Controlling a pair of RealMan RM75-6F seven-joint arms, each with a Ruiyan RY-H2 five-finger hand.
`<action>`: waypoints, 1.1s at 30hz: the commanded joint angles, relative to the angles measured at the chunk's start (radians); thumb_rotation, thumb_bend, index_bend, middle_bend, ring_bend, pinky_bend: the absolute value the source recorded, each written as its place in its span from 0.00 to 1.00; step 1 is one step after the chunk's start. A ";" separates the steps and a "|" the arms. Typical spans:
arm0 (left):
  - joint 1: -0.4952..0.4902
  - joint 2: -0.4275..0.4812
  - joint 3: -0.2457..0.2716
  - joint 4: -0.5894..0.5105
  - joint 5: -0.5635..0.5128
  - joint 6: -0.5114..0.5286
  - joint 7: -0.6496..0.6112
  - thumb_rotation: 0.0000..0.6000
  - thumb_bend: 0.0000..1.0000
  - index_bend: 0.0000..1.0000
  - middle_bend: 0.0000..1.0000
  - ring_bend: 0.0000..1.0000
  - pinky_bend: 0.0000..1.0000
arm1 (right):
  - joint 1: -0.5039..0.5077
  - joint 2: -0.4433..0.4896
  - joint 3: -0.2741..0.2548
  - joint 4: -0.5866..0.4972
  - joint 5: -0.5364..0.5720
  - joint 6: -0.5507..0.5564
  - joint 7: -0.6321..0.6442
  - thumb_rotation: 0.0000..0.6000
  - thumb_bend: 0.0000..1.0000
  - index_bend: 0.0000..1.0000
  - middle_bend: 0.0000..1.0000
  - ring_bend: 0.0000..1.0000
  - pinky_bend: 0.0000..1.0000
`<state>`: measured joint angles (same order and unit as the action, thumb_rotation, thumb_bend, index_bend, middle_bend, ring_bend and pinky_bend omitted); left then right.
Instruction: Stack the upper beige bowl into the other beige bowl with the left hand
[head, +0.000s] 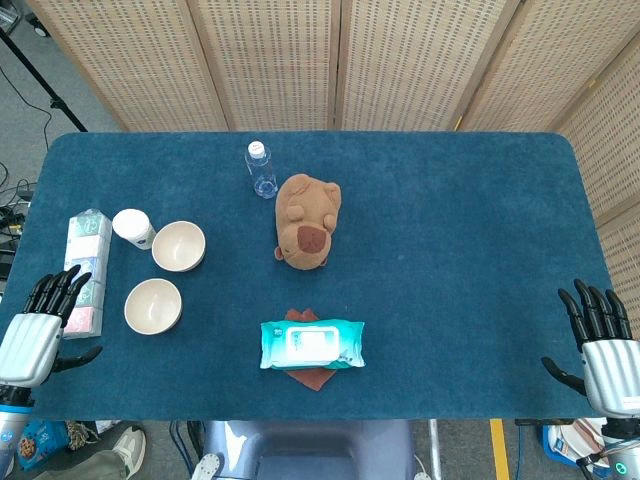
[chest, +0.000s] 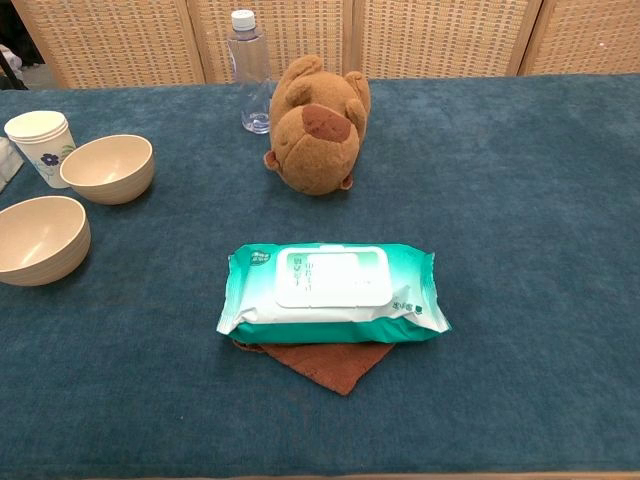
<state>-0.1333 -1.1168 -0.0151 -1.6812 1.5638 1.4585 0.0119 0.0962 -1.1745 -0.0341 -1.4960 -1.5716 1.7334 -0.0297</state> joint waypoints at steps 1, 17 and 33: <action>0.004 0.000 0.004 0.002 0.002 0.004 -0.001 1.00 0.00 0.00 0.00 0.00 0.00 | -0.006 0.005 0.007 -0.002 -0.007 -0.005 0.020 1.00 0.00 0.00 0.00 0.00 0.00; -0.184 0.006 -0.079 0.068 -0.078 -0.259 -0.070 1.00 0.00 0.00 0.00 0.00 0.00 | -0.017 0.010 0.043 -0.010 -0.016 -0.044 0.037 1.00 0.00 0.00 0.00 0.00 0.00; -0.417 -0.136 -0.173 0.313 -0.289 -0.583 -0.108 1.00 0.18 0.11 0.00 0.00 0.00 | -0.021 -0.002 0.063 0.009 -0.003 -0.097 0.041 1.00 0.00 0.00 0.00 0.00 0.00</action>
<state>-0.5284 -1.2331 -0.1807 -1.3908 1.2972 0.8993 -0.1012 0.0749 -1.1762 0.0283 -1.4875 -1.5743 1.6365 0.0110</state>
